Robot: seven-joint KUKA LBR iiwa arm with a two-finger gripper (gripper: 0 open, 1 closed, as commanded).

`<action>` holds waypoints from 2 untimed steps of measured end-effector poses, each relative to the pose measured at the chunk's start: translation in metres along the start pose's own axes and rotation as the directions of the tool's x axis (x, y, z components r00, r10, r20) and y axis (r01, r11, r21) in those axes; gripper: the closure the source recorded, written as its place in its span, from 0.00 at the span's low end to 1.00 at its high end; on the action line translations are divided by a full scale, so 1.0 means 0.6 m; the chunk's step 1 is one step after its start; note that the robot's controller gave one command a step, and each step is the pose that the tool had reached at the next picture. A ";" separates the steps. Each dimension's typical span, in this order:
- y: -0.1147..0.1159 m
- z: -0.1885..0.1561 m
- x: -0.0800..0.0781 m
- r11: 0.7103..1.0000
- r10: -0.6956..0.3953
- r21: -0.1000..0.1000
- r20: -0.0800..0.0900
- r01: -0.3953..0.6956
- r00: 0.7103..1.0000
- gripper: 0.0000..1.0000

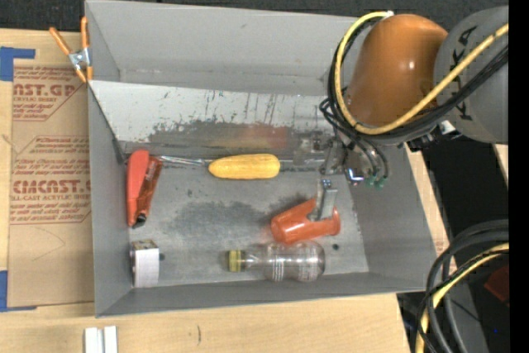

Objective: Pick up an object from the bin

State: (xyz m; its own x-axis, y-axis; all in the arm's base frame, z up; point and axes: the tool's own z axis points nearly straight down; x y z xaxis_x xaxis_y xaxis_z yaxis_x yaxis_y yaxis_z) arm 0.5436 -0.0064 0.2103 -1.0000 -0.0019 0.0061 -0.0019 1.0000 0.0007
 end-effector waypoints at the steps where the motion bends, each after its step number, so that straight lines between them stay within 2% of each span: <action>1: 0.000 -0.008 -0.002 1.000 0.000 0.000 0.008 0.000 1.000 0.00; 2: -0.068 0.054 0.017 1.000 0.019 -0.001 0.010 -0.019 1.000 0.00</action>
Offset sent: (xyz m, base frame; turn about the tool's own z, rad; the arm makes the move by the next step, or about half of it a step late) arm -0.0203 -0.0702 -0.0567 0.0386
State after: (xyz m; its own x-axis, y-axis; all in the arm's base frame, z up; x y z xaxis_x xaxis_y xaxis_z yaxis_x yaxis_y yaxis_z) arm 0.5332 -0.0475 0.1781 -0.9999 0.0168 -0.0039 0.0168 0.9999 0.0019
